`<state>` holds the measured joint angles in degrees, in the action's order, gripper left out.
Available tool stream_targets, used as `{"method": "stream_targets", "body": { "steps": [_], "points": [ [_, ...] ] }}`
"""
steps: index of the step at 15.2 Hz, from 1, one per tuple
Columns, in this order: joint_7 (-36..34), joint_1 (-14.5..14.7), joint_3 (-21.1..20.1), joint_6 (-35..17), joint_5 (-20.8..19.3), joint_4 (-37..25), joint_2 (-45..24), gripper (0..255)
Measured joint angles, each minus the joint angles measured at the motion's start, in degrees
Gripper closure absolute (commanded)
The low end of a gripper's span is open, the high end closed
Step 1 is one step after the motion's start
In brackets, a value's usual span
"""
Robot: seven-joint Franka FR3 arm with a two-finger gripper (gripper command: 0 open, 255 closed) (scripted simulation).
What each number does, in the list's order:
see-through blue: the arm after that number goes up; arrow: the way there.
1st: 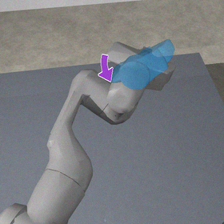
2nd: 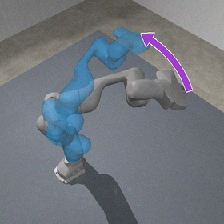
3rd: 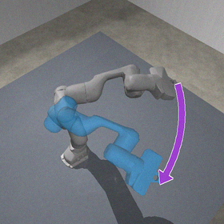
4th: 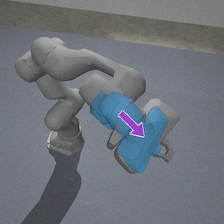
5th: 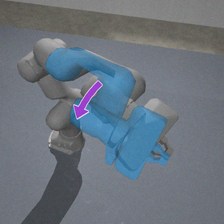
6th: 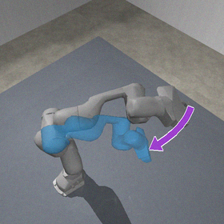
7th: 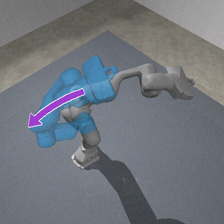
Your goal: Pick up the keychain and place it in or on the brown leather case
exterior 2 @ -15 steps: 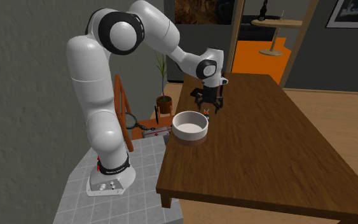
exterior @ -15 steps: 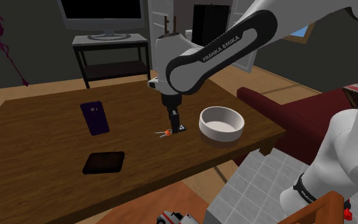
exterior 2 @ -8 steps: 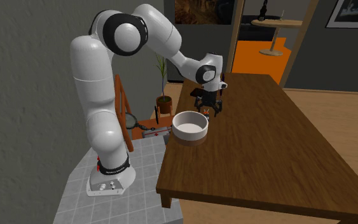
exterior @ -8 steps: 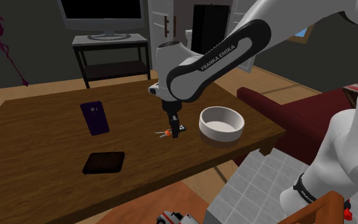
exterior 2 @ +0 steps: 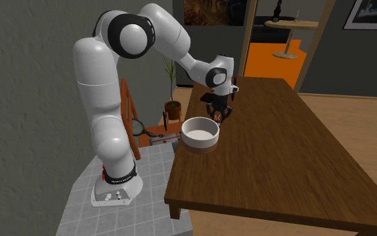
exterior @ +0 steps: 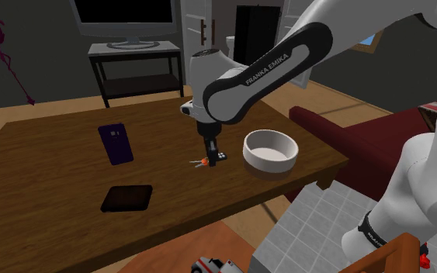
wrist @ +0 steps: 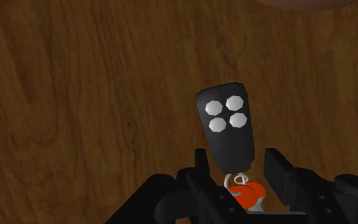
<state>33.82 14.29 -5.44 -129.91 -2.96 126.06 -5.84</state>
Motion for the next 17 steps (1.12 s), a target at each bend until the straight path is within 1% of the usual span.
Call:
{"method": "stream_targets", "body": {
  "steps": [7, 17],
  "points": [
    [0.1, -0.1, 0.1, 0.1, 0.0, 0.0, 0.2, 255],
    [0.5, -0.2, 0.1, 7.0, 0.6, -3.1, 3.8, 255]
  ]
}}
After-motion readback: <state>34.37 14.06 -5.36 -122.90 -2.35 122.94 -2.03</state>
